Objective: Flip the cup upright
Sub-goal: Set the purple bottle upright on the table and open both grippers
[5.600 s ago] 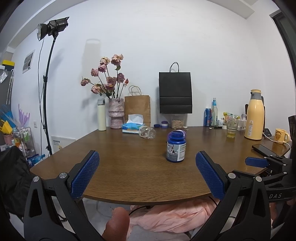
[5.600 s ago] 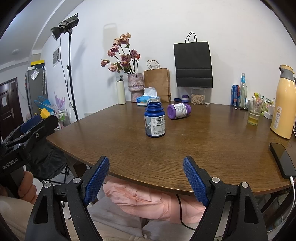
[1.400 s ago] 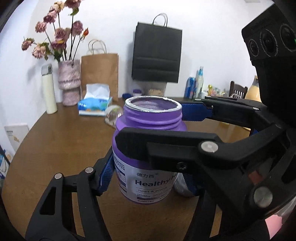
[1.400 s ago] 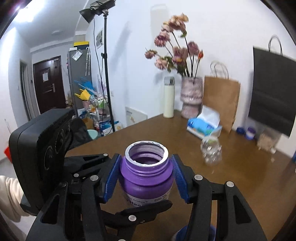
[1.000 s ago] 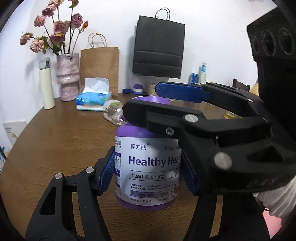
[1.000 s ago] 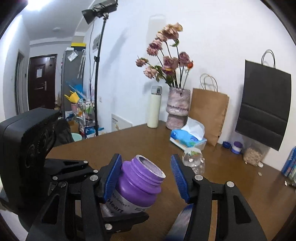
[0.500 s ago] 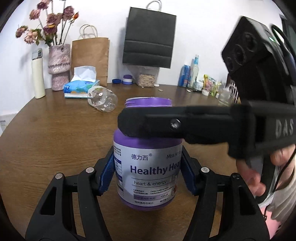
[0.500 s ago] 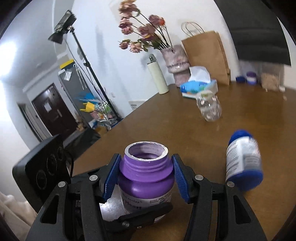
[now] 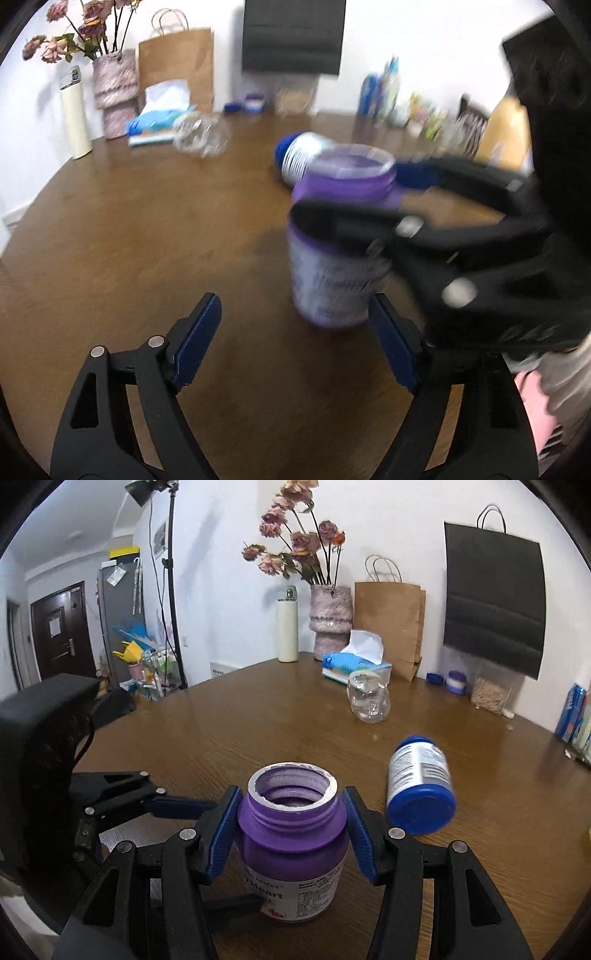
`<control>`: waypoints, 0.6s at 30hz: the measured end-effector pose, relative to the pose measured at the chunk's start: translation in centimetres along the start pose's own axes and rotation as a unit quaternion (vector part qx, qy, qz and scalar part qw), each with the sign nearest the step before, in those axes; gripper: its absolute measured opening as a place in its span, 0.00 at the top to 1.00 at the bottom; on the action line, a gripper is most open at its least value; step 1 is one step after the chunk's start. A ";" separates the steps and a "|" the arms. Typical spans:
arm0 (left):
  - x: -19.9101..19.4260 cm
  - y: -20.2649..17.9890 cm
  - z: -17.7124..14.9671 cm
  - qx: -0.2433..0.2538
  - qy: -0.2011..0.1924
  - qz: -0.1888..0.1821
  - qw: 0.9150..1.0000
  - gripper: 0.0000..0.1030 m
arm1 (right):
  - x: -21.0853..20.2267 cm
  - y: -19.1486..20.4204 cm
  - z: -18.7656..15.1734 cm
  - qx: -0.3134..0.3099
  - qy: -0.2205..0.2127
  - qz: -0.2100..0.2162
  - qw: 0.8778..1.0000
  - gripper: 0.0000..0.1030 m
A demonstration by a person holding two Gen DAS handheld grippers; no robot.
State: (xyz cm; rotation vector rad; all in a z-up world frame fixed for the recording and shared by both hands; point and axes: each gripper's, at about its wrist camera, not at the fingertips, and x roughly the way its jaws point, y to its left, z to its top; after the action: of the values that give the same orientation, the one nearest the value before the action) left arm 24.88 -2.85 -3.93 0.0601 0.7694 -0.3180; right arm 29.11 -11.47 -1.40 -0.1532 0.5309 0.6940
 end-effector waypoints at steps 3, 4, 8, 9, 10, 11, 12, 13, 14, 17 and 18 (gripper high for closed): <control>-0.3 -0.3 -0.7 0.006 -0.009 0.018 1.000 0.23 | -0.5 0.1 -0.4 0.006 -0.008 -0.007 1.000 0.42; -0.3 -0.2 -0.7 0.003 -0.010 0.023 1.000 0.23 | -0.5 0.0 -0.6 0.007 -0.007 -0.006 1.000 0.41; -0.6 0.2 -0.9 -0.018 -0.013 0.027 0.999 0.23 | -1.3 0.5 -1.1 0.000 -0.012 -0.013 1.000 0.40; -0.7 0.2 -0.9 -0.020 -0.015 0.030 0.999 0.23 | -1.4 0.5 -1.1 0.001 -0.012 -0.014 1.000 0.39; -0.9 0.1 -1.0 -0.020 -0.018 0.036 0.999 0.23 | -1.5 0.5 -1.1 0.001 -0.011 -0.015 1.000 0.32; -1.0 0.2 -0.9 -0.021 -0.021 0.039 0.999 0.23 | -1.5 0.5 -1.2 0.002 -0.007 -0.013 1.000 0.27; -1.2 0.2 -0.9 -0.021 -0.024 0.039 0.999 0.22 | -1.6 0.6 -1.2 0.002 -0.002 -0.009 1.000 0.19; -1.6 0.1 -1.0 -0.022 -0.028 0.042 0.998 0.22 | -1.7 0.7 -1.3 0.002 -0.001 -0.005 1.000 0.18; -1.8 0.1 -1.0 -0.023 -0.032 0.044 0.998 0.20 | -1.9 0.8 -1.5 0.003 -0.001 -0.002 1.000 0.18; -2.6 -0.1 -1.5 -0.020 -0.042 0.051 0.998 0.13 | -3.0 0.8 -1.9 0.020 -0.006 0.003 1.000 0.18; -2.9 -0.3 -1.8 -0.014 -0.047 0.056 0.997 0.13 | -3.5 0.7 -2.1 0.029 -0.009 0.004 1.000 0.18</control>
State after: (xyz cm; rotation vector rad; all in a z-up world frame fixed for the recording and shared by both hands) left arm 21.63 -2.06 -3.18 0.0616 0.6743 -0.2013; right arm 25.56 -13.52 -1.39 -0.0913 0.5336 0.6866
